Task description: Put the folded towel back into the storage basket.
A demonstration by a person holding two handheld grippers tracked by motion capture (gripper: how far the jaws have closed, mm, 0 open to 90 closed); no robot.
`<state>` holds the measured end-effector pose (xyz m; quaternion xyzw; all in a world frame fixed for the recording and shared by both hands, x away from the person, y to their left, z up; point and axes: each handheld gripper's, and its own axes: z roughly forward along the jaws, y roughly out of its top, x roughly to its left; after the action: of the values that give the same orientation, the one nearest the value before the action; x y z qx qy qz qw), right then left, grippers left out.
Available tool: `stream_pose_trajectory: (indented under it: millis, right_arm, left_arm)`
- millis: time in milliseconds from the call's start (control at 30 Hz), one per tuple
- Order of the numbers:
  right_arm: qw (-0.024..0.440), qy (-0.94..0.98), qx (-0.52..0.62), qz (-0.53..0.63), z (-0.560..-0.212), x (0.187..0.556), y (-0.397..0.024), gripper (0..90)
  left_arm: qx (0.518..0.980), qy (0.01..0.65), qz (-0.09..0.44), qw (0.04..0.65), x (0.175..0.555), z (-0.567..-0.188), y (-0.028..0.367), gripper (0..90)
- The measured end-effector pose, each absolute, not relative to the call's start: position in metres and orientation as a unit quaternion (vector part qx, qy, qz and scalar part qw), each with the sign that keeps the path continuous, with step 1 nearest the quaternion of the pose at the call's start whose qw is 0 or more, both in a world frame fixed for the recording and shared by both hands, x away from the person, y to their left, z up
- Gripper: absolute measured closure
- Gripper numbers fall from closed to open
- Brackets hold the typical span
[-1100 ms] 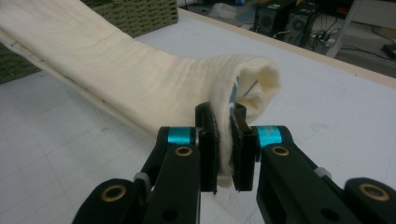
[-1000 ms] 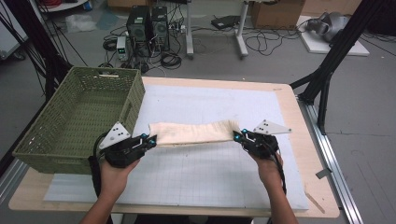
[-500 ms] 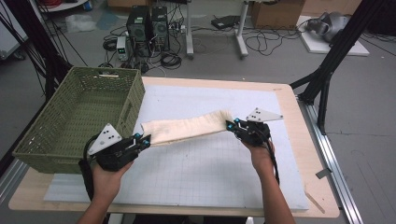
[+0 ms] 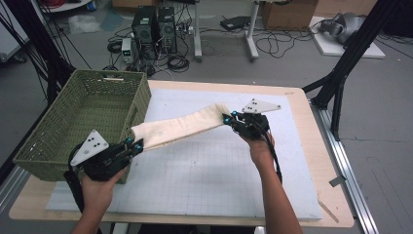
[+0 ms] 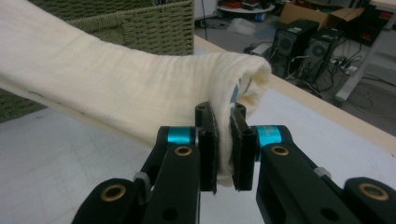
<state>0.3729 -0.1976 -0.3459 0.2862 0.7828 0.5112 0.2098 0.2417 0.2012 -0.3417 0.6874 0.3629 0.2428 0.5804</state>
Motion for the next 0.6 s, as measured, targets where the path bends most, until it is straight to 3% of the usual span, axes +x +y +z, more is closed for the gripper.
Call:
stream_pose_trajectory:
  millis: [600]
  right_arm:
    - [0.21,0.79,0.241,0.522,-0.316,0.4,-0.143,84.0]
  left_arm:
    - [0.662,0.376,0.276,0.586,0.229,-0.328,0.243,82.8]
